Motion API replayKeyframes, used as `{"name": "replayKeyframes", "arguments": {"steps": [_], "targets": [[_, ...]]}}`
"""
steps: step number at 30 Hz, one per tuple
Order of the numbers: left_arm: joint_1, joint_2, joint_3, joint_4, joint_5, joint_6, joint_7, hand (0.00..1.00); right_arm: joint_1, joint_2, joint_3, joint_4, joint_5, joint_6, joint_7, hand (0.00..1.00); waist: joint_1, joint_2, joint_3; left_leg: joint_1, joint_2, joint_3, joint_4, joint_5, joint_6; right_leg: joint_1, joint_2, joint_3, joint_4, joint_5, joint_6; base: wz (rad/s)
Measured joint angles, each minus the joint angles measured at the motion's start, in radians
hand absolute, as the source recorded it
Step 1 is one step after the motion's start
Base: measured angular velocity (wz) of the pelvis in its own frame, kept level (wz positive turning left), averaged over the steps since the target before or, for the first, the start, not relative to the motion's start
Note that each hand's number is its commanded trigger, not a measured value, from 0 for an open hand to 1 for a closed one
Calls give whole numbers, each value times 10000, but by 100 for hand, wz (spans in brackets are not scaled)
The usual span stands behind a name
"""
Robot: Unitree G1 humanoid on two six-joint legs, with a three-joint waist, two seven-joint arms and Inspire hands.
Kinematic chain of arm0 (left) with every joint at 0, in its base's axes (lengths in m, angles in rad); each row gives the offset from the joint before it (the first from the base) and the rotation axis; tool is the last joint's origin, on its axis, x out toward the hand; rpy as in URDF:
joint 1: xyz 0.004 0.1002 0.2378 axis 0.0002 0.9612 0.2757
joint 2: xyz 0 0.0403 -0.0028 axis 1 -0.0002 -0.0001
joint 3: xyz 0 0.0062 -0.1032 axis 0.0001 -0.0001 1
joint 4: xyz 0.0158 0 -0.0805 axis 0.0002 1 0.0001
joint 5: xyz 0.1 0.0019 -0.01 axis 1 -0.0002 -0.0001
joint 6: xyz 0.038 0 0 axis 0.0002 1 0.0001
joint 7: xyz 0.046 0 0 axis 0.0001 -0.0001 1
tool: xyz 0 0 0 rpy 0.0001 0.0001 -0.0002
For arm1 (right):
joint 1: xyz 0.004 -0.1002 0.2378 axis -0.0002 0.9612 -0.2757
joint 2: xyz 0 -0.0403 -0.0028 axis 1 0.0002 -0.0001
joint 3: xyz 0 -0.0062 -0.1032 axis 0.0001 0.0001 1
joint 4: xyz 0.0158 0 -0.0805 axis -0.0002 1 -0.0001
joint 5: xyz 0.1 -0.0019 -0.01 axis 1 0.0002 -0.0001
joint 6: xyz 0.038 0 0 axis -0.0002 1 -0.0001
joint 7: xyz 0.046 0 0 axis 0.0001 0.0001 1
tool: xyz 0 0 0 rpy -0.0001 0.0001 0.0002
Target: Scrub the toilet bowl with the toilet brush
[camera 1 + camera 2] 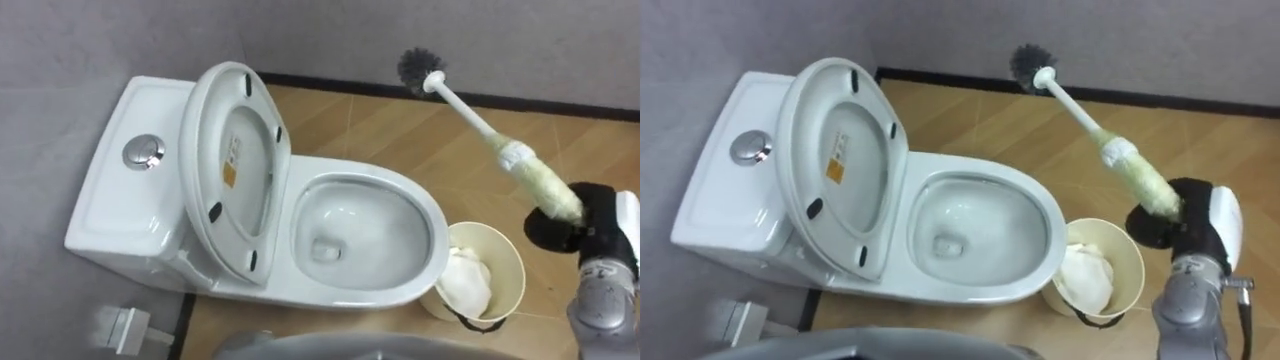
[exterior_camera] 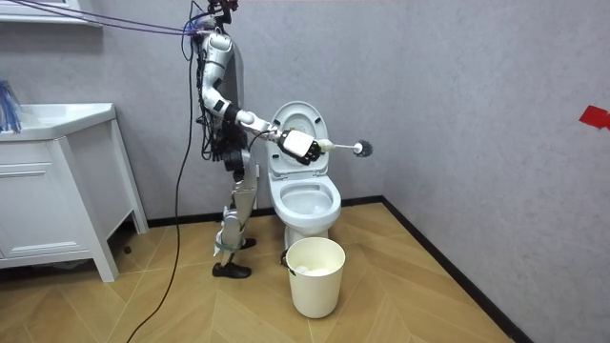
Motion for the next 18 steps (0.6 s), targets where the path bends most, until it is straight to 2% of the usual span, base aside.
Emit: {"name": "replayKeyframes", "arguments": {"steps": [1, 4, 6, 10, 18], "targets": [[-84, -1, 39, -20, -21, 7, 43, 0, -68, 220, -122, 348, 268, -47, -222, 100, -165, -31, -31, 81, -1, 47, -43, -1, 1, 62, 24, 81, -19, 58, 18, -16], [-490, -5, 38, 11, -14, 82, 239, 0, -61, 522, -186, 1252, 1146, -46, -669, 100, -272, -27, -47, 239, -11, 84, -214, -1, 3, 76, 42, 300, -13, 125, 70, -16], [-698, -13, 8, 27, 3, 105, 380, 0, -61, 599, -108, 1808, 1505, -30, -711, 100, -361, 49, -27, 326, -9, 154, -328, -3, 5, 63, 54, 423, -11, 150, 81, -17], [-836, -49, -174, 10, 83, 107, 527, 0, -62, 617, -49, 3098, 1858, -13, -752, 100, -451, 134, -39, 523, -3, 354, -480, -8, 24, 77, 68, 715, -7, 227, 116, -23], [-1067, -25, -369, -15, 843, 134, 714, 0, -211, 614, -36, 5116, 2069, 24, -818, 100, -453, 171, 21, 604, 19, 594, -441, -61, 109, 36, 73, 976, -21, 252, 155, -9]]}}
